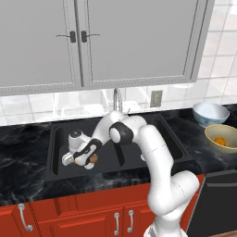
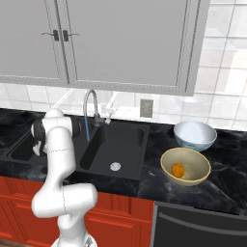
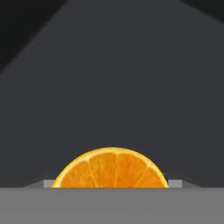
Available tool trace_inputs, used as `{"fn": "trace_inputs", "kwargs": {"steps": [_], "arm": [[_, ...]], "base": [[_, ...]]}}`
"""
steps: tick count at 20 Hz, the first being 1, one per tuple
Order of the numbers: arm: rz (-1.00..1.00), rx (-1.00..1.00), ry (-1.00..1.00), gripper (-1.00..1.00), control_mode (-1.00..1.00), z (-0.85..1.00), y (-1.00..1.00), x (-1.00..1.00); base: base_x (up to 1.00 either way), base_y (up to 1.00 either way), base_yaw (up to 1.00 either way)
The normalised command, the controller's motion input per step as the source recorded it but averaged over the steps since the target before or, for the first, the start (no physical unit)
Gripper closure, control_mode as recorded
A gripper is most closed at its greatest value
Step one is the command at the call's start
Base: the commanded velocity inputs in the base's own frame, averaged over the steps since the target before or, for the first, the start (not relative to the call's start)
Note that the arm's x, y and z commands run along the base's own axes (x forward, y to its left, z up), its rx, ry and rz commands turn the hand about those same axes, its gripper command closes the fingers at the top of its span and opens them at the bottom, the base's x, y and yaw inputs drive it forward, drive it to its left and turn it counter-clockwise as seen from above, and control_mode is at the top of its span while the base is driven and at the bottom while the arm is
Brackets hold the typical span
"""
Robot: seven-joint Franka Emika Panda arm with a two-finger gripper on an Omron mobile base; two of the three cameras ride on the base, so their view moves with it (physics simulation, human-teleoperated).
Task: Pick the oranges from the sink and place them in one bowl. Place the onion in the other bowl. Then turn off the sink faucet.
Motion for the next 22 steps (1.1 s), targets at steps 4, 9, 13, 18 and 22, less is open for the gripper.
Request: {"fn": "trace_inputs", "kwargs": {"steps": [4,9,13,18,22], "arm": [[0.0,0.0,0.0,1.0,-1.0,0.0,0.0,0.0],[0.0,0.0,-0.02,1.0,-1.0,0.11,-0.02,-0.03],[0.0,0.0,-0.11,1.0,-1.0,0.46,-0.06,-0.19],[0.0,0.0,-0.15,1.0,-1.0,0.6,-0.1,-0.27],[0.0,0.0,-0.09,1.0,-1.0,0.64,-0.12,-0.22]], "base": [[0.0,0.0,0.0],[0.0,0.0,0.0],[0.0,0.0,0.0],[0.0,0.0,0.0],[0.0,0.0,0.0]]}}
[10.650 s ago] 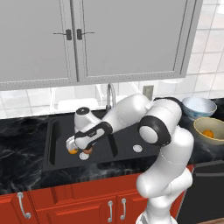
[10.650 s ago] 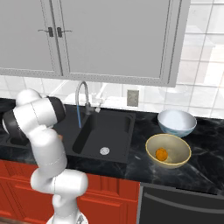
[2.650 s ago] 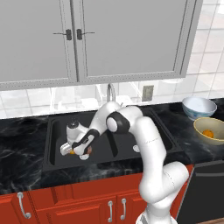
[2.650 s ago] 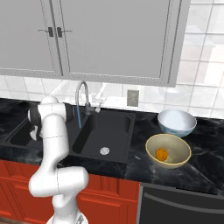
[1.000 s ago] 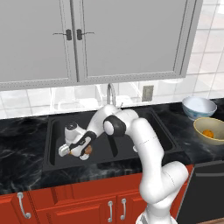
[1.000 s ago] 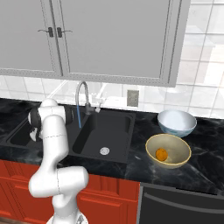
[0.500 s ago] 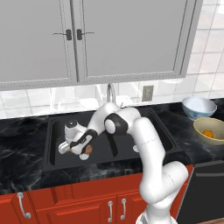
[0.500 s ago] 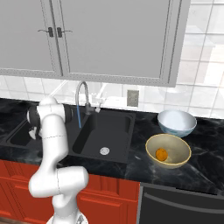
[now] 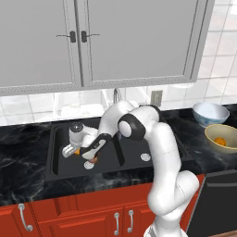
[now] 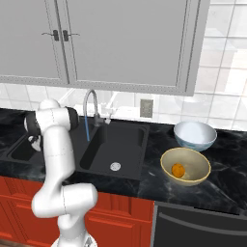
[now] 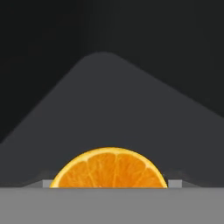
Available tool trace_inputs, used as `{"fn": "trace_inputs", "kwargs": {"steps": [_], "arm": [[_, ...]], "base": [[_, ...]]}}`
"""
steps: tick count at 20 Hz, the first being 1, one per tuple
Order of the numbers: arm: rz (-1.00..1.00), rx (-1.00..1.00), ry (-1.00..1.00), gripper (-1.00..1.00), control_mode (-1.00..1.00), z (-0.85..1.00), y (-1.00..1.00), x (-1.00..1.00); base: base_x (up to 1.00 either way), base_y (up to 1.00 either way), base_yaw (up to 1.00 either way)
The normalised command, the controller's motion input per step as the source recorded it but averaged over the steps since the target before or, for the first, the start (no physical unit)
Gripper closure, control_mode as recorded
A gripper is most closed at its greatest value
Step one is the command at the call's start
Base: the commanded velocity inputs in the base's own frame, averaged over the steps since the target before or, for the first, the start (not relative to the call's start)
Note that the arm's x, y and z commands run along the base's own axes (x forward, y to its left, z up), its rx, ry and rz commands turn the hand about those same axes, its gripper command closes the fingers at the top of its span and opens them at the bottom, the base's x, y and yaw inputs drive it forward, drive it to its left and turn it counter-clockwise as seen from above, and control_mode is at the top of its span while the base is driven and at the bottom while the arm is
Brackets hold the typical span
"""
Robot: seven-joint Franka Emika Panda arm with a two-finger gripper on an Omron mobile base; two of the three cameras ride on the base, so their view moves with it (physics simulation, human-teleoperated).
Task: Pick the oranges from the sink and place them in one bowl. Place the onion in the other bowl. Then turn off the sink faucet.
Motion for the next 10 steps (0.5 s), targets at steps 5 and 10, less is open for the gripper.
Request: {"fn": "trace_inputs", "kwargs": {"steps": [5,10], "arm": [[0.0,0.0,-0.06,1.0,-1.0,0.67,-0.08,-0.19],[-0.01,0.01,-0.04,1.0,-1.0,0.67,-0.18,-0.27]], "base": [[0.0,0.0,0.0],[0.0,0.0,0.0]]}}
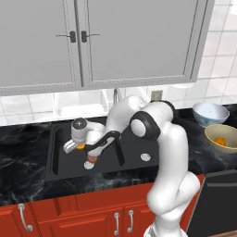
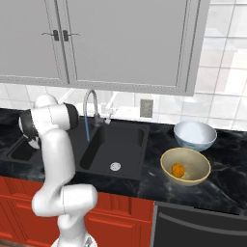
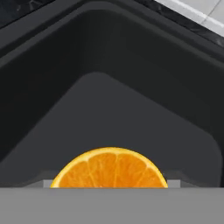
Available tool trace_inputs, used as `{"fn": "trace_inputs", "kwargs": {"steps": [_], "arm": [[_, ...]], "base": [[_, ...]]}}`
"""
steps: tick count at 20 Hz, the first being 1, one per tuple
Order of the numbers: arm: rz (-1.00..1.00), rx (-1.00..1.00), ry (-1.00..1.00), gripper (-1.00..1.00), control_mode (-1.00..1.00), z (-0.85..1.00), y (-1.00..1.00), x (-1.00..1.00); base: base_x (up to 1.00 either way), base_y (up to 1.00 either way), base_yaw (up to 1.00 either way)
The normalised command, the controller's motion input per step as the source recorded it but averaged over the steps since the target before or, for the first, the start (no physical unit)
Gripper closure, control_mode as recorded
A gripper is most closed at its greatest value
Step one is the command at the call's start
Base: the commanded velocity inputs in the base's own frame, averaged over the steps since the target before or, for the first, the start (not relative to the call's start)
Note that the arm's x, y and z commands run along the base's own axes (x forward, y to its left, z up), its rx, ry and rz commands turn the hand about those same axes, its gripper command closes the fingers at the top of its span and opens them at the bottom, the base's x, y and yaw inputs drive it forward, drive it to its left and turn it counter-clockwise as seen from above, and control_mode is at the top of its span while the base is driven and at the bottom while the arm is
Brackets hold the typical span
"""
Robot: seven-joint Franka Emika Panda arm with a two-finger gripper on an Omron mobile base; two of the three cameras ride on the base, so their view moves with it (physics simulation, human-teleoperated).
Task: Pick the oranges from the sink and place them in one bowl. Place the onion in the other bowl. Then turn off the sink faucet.
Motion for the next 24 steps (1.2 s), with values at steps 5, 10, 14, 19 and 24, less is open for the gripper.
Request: {"fn": "trace_inputs", "kwargs": {"steps": [5,10,14,19,24], "arm": [[-0.04,0.05,-0.05,1.0,-1.0,0.66,-0.35,-0.4],[-0.07,0.09,-0.06,1.0,-1.0,0.59,-0.49,-0.55],[-0.07,0.11,-0.05,1.0,-1.0,0.56,-0.5,-0.59],[-0.02,0.1,-0.03,1.0,-1.0,0.55,-0.33,-0.62],[0.0,0.13,-0.02,1.0,-1.0,0.95,-0.25,-0.31]], "base": [[0.0,0.0,0.0],[0.0,0.0,0.0],[0.0,0.0,0.0],[0.0,0.0,0.0],[0.0,0.0,0.0]]}}
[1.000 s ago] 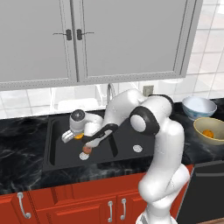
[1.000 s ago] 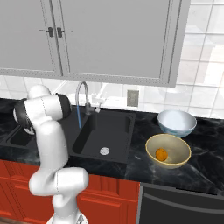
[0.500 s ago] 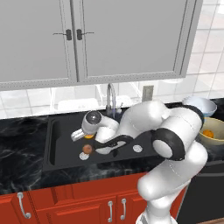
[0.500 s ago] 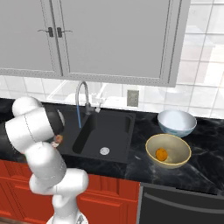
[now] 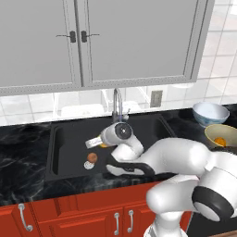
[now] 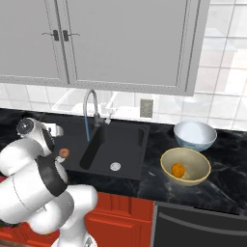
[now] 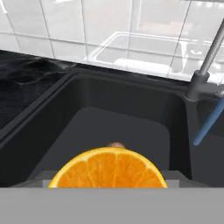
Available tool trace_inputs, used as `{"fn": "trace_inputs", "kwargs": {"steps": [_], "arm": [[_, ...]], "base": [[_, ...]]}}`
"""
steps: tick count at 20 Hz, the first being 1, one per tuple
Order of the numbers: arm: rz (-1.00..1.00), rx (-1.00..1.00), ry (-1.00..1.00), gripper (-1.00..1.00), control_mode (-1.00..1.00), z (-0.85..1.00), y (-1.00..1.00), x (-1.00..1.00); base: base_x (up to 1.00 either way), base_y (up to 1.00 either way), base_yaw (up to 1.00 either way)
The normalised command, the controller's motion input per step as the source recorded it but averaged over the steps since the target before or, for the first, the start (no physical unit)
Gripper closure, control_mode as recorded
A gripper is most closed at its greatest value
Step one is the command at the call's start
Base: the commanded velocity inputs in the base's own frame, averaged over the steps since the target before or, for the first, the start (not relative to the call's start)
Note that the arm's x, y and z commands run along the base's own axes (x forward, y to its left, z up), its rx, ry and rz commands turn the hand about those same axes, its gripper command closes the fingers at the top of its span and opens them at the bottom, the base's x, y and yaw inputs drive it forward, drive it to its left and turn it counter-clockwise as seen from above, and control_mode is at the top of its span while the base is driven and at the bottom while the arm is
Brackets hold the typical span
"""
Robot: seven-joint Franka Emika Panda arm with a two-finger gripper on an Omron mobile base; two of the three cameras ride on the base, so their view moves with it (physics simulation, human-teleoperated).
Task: Pick the oranges from the sink and place them in one bowl. Place the onion in the other bowl. Then turn off the sink faucet.
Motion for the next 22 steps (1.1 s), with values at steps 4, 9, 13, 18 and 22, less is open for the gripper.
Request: {"fn": "trace_inputs", "kwargs": {"steps": [4,9,13,18,22], "arm": [[0.0,0.13,-0.04,1.0,-1.0,0.98,-0.1,-0.12],[0.0,0.12,-0.01,1.0,-1.0,0.92,0.0,-0.06],[0.0,0.01,0.0,1.0,-1.0,0.38,0.0,-0.41],[-0.04,0.0,0.02,1.0,-1.0,0.22,-0.09,-0.46],[-0.11,-0.04,0.1,1.0,-1.0,0.16,-0.34,-0.43]], "base": [[0.0,0.0,0.0],[0.0,0.0,0.0],[0.0,0.0,0.0],[0.0,0.0,0.0],[0.0,0.0,0.0]]}}
